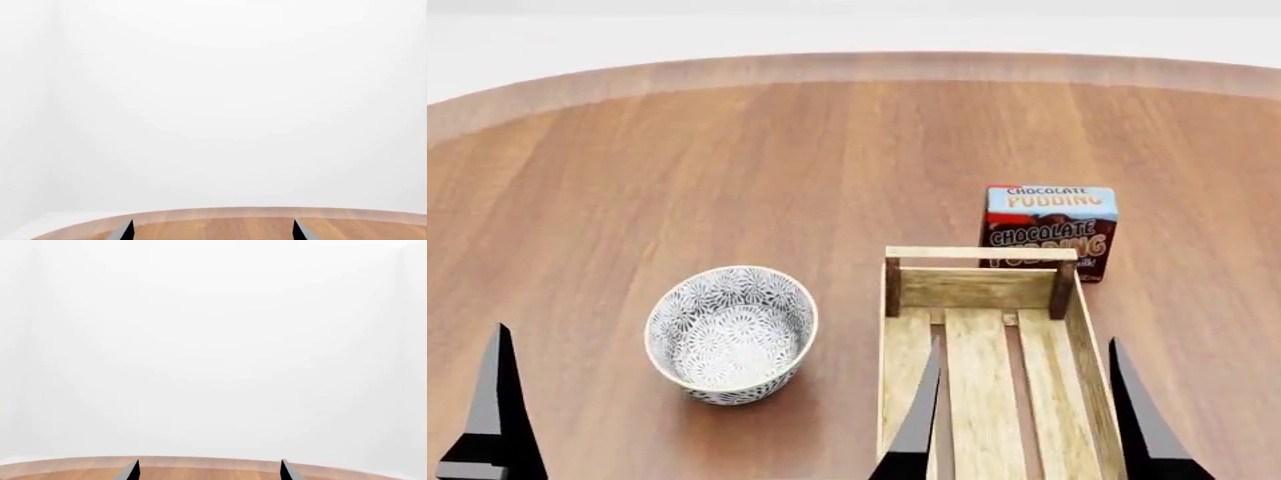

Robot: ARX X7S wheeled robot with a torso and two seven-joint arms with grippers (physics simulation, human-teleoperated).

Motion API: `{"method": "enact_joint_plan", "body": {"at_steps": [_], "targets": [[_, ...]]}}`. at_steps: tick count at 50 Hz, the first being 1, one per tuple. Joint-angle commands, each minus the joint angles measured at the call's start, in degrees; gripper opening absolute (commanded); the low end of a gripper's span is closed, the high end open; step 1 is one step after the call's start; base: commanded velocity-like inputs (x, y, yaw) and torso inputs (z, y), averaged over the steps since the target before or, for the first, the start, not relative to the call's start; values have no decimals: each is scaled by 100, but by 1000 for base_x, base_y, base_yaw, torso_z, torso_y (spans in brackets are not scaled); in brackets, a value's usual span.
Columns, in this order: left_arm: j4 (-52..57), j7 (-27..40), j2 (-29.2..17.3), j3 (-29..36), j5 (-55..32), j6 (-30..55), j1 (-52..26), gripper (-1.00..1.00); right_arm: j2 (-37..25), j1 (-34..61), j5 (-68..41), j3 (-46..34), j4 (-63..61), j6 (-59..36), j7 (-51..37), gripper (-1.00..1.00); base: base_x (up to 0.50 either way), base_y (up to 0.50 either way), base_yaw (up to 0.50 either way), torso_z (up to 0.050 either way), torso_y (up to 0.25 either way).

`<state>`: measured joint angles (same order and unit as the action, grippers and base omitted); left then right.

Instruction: Pick up the bowl on the left and put it in the tray.

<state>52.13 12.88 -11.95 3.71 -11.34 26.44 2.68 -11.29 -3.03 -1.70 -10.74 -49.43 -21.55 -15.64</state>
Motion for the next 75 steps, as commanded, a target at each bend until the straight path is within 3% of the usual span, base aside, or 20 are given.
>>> {"method": "enact_joint_plan", "body": {"at_steps": [1, 17, 29, 75], "targets": [[-27, 38, -28, -18, -91, -21, -10, 100, -33, -81, -96, 30, 12, 268, -52, 100, 0, 0, 0, 0, 0], [-50, 103, -76, -15, -165, -62, 5, 100, -70, -122, -228, 81, 22, 406, -124, 100, -89, 4, -499, 0, 0], [-42, 162, -95, -113, -347, -6, -1, 100, -142, 16, -149, -29, -15, -14, -222, 100, -47, 4, -243, 0, 0], [-59, 258, -317, -1, -589, 119, -34, 100, -303, 135, -269, -97, -71, -226, -457, 100, 0, 0, 0, 48, -27]]}}
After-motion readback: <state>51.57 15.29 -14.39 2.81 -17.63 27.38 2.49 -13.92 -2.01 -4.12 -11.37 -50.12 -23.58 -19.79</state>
